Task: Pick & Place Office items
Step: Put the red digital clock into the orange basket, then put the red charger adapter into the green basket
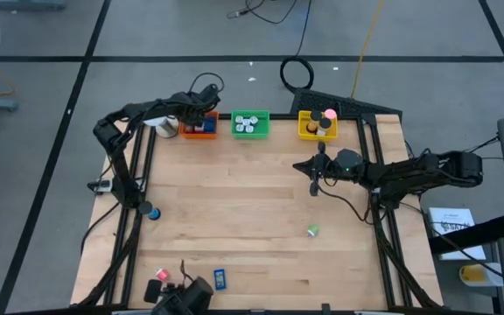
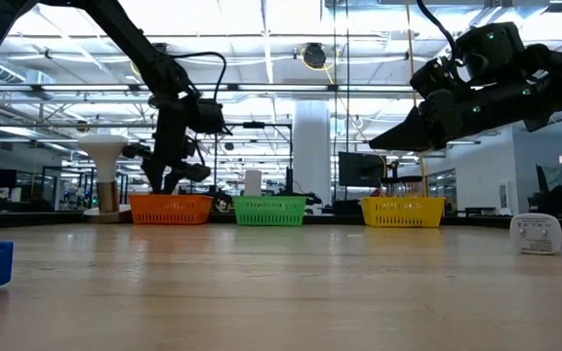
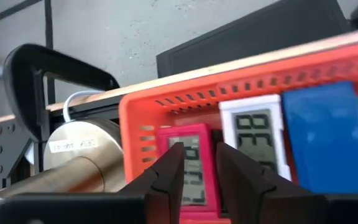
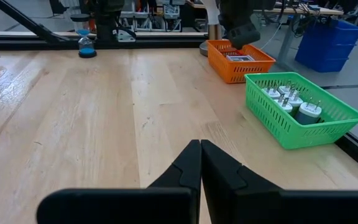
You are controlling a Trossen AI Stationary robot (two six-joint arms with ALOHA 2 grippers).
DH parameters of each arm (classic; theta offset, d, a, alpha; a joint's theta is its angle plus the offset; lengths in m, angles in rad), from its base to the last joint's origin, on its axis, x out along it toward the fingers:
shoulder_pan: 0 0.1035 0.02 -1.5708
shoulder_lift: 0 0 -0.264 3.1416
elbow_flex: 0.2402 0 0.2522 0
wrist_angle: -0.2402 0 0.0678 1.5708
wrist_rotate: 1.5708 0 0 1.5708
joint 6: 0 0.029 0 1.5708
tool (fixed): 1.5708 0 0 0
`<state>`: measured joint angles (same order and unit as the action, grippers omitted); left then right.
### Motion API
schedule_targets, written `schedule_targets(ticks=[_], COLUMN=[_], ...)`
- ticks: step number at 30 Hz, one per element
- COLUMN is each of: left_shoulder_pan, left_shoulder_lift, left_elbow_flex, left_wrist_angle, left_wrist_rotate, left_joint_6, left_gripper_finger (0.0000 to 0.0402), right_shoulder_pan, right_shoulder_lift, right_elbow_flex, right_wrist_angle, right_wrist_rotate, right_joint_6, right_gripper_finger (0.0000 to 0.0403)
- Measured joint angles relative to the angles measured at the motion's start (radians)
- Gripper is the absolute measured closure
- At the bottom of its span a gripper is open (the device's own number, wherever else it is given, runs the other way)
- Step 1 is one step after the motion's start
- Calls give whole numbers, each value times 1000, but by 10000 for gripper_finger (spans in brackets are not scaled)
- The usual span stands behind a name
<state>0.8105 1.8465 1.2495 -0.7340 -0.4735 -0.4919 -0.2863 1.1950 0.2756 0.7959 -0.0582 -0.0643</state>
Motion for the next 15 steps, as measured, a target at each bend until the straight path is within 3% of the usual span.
schedule_targets(ticks=[7,11,15], left_shoulder_pan=[-68,-161,-273], left_shoulder_lift=[-39,-88,-147], left_elbow_flex=[0,-5,-58], left_wrist_angle=[5,54,209], left_wrist_rotate=[10,10,30], left_joint_6=[97,173,247], left_gripper_finger=[357,396,389], right_shoulder_pan=[0,0,0], right_shoulder_lift=[0,0,0], right_elbow_flex=[0,0,0], right_wrist_angle=[0,0,-1], right_wrist_rotate=[0,0,1], right_joint_6=[0,0,0], right_gripper_finger=[402,403,403])
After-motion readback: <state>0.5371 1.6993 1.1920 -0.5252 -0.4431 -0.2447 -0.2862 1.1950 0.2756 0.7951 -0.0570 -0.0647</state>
